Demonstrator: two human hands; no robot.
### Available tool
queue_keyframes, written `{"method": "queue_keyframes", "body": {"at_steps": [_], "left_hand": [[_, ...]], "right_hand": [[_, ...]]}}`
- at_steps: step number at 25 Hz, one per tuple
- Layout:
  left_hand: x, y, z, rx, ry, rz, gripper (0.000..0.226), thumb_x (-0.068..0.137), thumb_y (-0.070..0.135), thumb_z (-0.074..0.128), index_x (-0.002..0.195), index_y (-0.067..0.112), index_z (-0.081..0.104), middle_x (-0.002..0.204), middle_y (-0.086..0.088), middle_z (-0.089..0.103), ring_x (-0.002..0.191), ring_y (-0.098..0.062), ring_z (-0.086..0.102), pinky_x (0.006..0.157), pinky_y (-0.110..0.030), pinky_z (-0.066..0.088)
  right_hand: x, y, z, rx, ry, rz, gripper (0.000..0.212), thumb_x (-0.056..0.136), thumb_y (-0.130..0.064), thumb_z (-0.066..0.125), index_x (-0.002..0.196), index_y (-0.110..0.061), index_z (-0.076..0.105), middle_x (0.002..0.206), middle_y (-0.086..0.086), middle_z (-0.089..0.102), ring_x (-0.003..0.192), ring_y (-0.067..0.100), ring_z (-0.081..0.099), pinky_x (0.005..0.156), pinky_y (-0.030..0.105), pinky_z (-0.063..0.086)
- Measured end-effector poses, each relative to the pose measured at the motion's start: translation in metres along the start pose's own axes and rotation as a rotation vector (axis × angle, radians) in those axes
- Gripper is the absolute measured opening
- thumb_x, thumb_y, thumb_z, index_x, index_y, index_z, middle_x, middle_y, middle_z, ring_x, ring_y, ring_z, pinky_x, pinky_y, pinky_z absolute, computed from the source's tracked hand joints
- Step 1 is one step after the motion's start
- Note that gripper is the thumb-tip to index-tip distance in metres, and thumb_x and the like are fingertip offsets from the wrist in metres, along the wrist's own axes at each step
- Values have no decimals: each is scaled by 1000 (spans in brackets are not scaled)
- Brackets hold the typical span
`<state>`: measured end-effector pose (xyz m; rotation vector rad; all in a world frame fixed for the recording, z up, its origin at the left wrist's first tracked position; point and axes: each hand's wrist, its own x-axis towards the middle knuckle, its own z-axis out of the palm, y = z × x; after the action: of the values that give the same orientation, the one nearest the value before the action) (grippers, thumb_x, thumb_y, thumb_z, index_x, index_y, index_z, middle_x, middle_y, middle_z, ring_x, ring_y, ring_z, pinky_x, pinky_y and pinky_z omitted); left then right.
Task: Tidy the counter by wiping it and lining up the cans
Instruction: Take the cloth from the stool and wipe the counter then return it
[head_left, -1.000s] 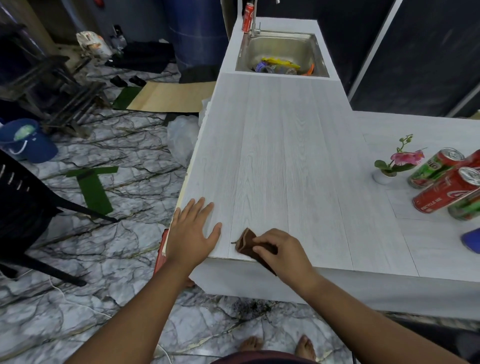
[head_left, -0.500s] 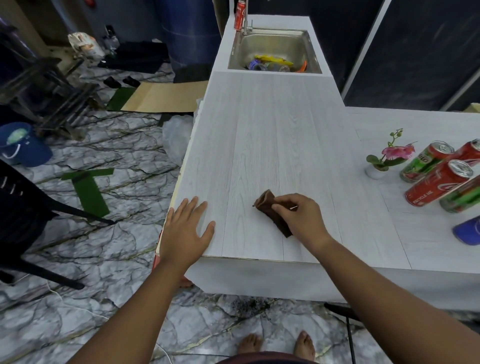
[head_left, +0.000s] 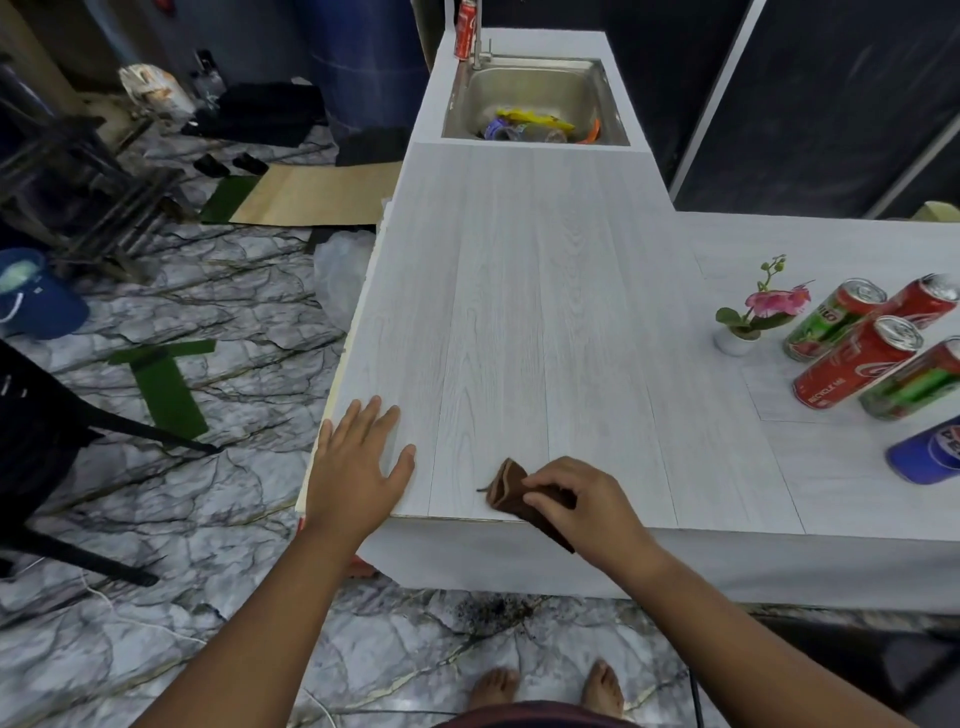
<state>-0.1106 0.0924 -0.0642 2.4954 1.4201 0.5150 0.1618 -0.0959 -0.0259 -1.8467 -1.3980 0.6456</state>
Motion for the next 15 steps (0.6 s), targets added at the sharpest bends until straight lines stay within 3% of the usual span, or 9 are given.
{"method": "queue_keyframes", "body": {"at_steps": [2, 5, 9, 12, 15], "left_hand": [[1, 4, 0, -12, -15, -29, 68, 104, 62, 40, 160, 24, 48, 174, -2, 35, 165, -23, 22, 134, -56, 13], [4, 36, 7, -80, -93, -16, 73, 106, 67, 44, 162, 21, 45, 177, -2, 27, 167, -20, 14, 135, -48, 1], [13, 108, 30, -232, -221, 139, 72, 105, 68, 46, 164, 26, 41, 176, 8, 28, 166, -9, 9, 136, -40, -2], [26, 155, 40, -334, -287, 227, 72, 102, 70, 50, 164, 34, 40, 171, 14, 37, 161, -5, 23, 134, -37, 14], [41, 189, 44, -354, -331, 303, 72, 97, 70, 58, 162, 44, 40, 160, 24, 45, 145, 2, 37, 119, -24, 25]], "right_hand": [[0, 2, -9, 76, 38, 56, 16, 92, -19, 85, 101, -31, 84, 97, -21, 76, 96, 2, 71, 81, 11, 50], [12, 17, -39, 99, 221, 117, 19, 91, -20, 86, 97, -38, 82, 100, -24, 75, 97, 2, 70, 80, 9, 49], [21, 42, -75, -14, 209, 174, 18, 91, -20, 86, 104, -32, 83, 98, -23, 75, 97, -2, 68, 88, 22, 56], [11, 50, -86, -141, 212, 137, 21, 94, -29, 82, 115, -30, 82, 105, -21, 73, 98, 0, 66, 92, 26, 56], [-15, 57, -94, -225, 340, 194, 31, 95, -45, 78, 121, -30, 76, 105, -16, 69, 99, 7, 62, 89, 26, 52]]}}
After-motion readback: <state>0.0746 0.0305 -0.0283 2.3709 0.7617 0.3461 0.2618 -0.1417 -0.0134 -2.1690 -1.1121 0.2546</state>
